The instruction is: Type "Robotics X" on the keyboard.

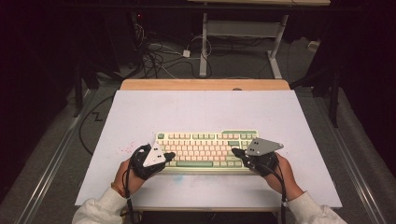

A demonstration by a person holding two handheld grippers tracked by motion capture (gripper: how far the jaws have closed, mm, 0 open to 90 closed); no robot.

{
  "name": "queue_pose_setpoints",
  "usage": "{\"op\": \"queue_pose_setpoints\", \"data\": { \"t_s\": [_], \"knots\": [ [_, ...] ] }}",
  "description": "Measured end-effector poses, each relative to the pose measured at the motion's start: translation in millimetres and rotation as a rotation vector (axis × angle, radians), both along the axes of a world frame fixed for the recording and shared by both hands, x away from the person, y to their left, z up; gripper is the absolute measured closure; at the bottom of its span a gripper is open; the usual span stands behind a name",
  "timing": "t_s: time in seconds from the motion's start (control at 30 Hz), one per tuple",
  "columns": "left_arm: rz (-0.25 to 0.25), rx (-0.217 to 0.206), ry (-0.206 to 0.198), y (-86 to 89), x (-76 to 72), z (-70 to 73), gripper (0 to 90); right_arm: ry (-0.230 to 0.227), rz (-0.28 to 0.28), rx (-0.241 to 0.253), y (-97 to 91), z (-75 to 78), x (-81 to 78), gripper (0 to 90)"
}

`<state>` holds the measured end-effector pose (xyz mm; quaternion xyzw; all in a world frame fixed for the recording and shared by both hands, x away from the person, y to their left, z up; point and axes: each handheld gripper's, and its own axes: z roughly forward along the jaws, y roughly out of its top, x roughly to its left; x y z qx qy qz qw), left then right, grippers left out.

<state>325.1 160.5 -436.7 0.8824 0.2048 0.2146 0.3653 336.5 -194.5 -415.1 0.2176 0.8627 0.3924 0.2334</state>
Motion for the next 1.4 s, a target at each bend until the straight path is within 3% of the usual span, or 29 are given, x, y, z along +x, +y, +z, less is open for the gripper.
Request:
{"op": "queue_pose_setpoints", "data": {
  "t_s": [1.4],
  "knots": [
    [0.023, -0.007, -0.001, 11.0, -1.7, 1.9, 87.2, 0.059, -0.015, -0.064, -6.2, -22.0, 6.9, 90.0]
  ]
}}
